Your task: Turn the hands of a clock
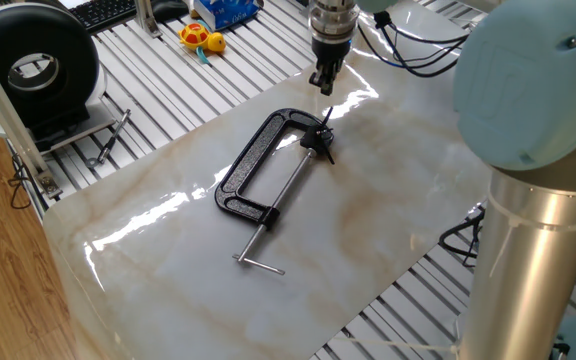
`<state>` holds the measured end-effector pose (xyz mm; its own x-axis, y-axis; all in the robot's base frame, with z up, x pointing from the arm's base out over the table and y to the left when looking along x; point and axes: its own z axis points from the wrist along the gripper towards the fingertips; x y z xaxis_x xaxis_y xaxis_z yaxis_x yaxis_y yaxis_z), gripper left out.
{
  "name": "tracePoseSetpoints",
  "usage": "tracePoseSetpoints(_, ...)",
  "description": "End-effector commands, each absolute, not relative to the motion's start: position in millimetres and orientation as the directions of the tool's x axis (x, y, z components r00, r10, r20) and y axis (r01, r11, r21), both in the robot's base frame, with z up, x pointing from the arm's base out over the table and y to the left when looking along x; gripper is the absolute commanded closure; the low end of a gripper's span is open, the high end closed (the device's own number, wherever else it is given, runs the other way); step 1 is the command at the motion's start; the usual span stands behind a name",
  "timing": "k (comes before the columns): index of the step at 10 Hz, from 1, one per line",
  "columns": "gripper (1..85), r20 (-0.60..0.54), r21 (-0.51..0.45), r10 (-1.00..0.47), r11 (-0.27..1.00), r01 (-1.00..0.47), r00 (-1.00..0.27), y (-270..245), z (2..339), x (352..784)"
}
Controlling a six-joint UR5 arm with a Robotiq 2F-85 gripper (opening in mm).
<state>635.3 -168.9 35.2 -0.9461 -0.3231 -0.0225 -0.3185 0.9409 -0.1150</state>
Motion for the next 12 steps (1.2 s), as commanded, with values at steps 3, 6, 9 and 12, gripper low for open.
tracePoseSetpoints(3,84.3,-0.016,-0.093,-0.281,0.956,-0.278,-0.960,-177,42,618)
tracePoseSetpoints(6,84.3,-0.008,-0.134,-0.277,0.953,-0.273,-0.961,-193,54,607)
tracePoseSetpoints(9,84.3,0.094,-0.109,-0.082,0.990,-0.092,-0.992,-192,57,573)
tracePoseSetpoints(12,84.3,0.201,-0.094,0.011,0.996,-0.008,-0.979,-184,45,554)
